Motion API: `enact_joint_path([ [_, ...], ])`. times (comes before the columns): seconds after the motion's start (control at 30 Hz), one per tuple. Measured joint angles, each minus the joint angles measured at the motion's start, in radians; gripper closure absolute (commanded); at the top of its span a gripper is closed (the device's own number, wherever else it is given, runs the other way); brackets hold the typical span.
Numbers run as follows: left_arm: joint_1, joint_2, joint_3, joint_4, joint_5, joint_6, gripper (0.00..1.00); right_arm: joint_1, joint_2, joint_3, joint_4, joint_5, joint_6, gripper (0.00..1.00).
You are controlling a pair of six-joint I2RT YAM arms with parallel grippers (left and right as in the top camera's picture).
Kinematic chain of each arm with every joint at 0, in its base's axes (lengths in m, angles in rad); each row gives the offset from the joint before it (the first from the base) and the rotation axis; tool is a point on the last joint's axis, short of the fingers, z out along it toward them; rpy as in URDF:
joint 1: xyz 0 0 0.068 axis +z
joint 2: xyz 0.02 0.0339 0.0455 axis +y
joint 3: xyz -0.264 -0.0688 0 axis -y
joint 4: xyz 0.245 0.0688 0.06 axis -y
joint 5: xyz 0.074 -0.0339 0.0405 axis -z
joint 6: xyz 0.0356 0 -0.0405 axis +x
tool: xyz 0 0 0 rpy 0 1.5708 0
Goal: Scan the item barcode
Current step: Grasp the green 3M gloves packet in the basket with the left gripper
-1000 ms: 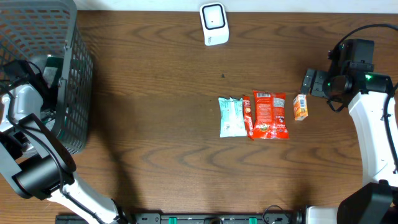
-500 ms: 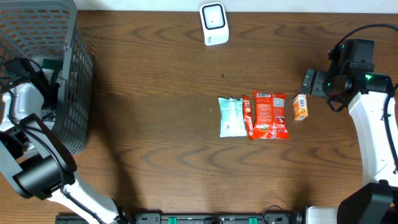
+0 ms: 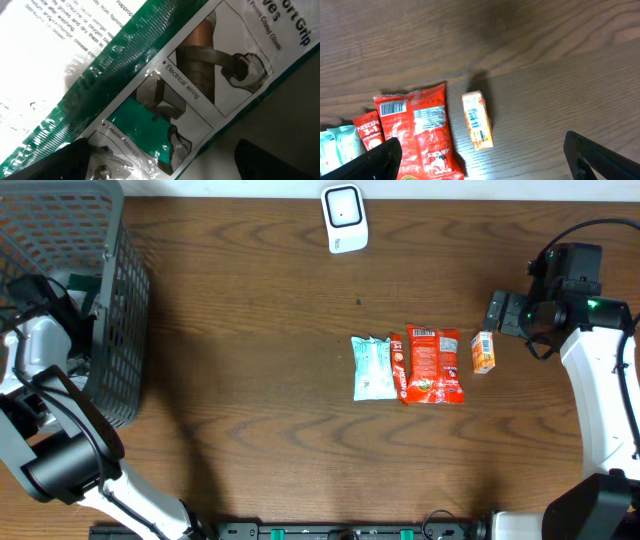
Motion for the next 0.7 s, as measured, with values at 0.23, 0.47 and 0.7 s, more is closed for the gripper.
enact_joint_path([
  [0.23,-0.002,0.023,0.01,-0.002,-0.014,0.003,0.19,0.0,0.0,0.0,0.0,0.0,0.0,0.01],
  [0.47,0.004,0.038,0.025,-0.009,-0.068,0.003,0.61,0.0,0.0,0.0,0.0,0.0,0.0,0.01],
  [0.7,0.005,0.034,0.031,-0.009,-0.071,0.003,0.61,0.0,0.0,0.0,0.0,0.0,0.0,0.01],
])
